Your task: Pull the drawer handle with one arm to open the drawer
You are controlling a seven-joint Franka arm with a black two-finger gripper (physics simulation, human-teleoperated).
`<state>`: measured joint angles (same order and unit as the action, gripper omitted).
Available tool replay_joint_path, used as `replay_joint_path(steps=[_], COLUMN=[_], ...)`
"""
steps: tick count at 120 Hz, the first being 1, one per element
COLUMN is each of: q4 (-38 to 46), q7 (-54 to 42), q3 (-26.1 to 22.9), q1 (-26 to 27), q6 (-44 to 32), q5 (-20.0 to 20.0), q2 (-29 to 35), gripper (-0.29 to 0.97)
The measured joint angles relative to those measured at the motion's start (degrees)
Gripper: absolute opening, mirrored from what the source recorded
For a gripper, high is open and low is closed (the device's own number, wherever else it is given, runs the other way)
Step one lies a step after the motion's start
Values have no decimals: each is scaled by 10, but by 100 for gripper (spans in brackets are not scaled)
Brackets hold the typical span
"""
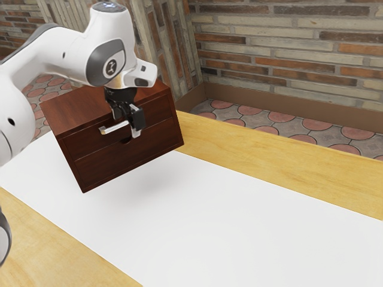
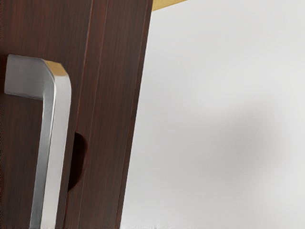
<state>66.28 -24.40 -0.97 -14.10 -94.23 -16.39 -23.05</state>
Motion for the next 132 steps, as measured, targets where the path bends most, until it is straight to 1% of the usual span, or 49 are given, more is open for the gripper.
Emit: replay_joint_path(steps=[28,132], q4=[1,0], q7=[17,60], q3=[0,0], q1=[-4,-23], q6=[0,2], q5=[-6,-4], q2=[-2,-25], gripper=[68,68])
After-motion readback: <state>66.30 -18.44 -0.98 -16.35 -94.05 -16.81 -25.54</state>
